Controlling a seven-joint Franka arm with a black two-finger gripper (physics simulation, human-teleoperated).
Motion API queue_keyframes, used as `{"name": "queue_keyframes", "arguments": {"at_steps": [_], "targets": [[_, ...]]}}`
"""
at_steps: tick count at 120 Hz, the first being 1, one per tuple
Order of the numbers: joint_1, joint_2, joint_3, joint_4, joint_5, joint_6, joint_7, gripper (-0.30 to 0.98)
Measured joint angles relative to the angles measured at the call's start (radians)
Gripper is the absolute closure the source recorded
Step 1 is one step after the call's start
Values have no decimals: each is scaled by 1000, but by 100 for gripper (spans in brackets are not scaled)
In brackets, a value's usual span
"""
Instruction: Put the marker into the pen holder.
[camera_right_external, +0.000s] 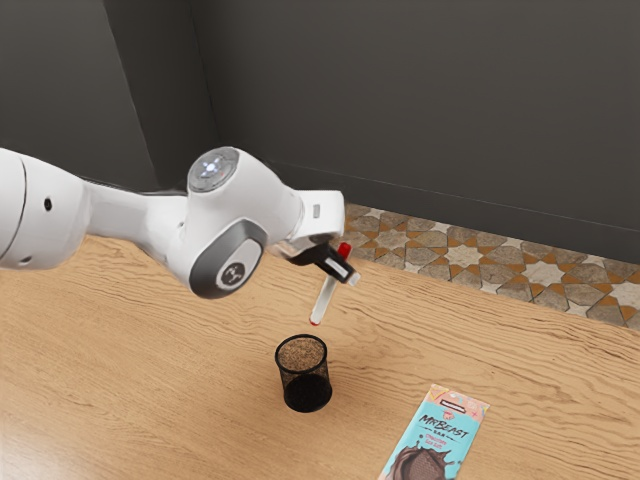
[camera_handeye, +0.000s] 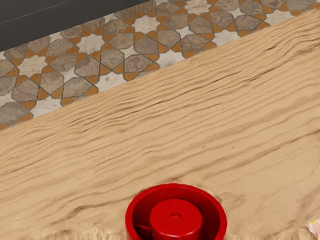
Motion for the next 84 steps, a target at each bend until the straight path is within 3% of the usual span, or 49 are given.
{"name": "queue_keyframes", "arguments": {"at_steps": [53, 79, 84], "targets": [[-6, -43, 5, -178, -27, 39, 7, 74], [-3, -60, -3, -176, -34, 35, 9, 32], [-25, -93, 17, -128, -31, -19, 11, 27]]}}
